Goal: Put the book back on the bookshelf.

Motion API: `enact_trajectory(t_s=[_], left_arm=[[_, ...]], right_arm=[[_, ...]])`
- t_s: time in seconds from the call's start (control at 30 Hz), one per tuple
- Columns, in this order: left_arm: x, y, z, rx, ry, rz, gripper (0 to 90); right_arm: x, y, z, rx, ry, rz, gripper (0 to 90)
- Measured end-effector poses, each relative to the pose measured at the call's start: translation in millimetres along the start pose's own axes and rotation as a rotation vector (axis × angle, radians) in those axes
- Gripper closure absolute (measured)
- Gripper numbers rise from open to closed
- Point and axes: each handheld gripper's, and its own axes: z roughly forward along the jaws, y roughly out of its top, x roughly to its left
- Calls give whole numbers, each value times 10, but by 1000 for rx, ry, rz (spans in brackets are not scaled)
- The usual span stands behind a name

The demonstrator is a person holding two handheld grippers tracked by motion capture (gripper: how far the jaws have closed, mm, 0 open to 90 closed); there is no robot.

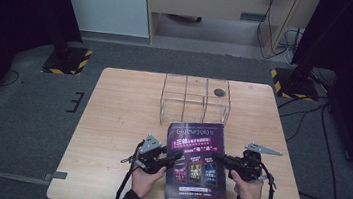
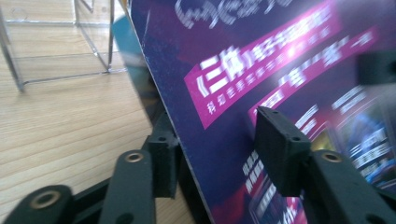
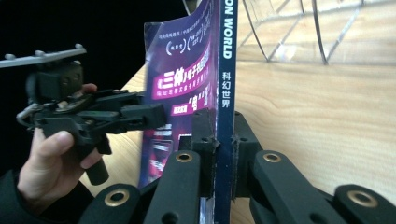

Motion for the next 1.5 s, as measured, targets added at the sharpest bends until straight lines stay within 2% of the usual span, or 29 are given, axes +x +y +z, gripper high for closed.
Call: enact_trajectory(t_s=[0.1, 0.17, 0.27, 0.3, 0.63, 0.77, 0.9, 1.07, 1.27, 1.5], left_arm=[[48, -6, -31, 10, 42, 13, 449], [90, -14, -75, 6, 55, 5, 423], [169, -18, -151, 14, 94, 5, 384], [191, -22, -172, 20, 103, 5, 378], [510, -149, -463, 90, 287, -21, 321], [589, -184, -529, 131, 365, 3, 298], [633, -224, -518, 177, 436, 33, 274], [680, -258, -486, 198, 461, 33, 240], [751, -272, -493, 188, 469, 16, 224], [821, -308, -478, 225, 489, 11, 207]], right_arm=[[57, 52, -20, -13, 9, -18, 842], [90, 91, -28, -22, 18, -27, 842], [124, 138, -19, -31, -22, -46, 842], [113, 155, -23, -39, -12, -39, 843], [255, 341, -97, -85, -18, -72, 842], [357, 466, -148, -117, -31, -104, 843], [451, 599, -204, -158, -45, -136, 842], [531, 743, -285, -194, -90, -177, 843], [563, 883, -384, -250, -122, -193, 842], [626, 1055, -476, -296, -167, -228, 842]])
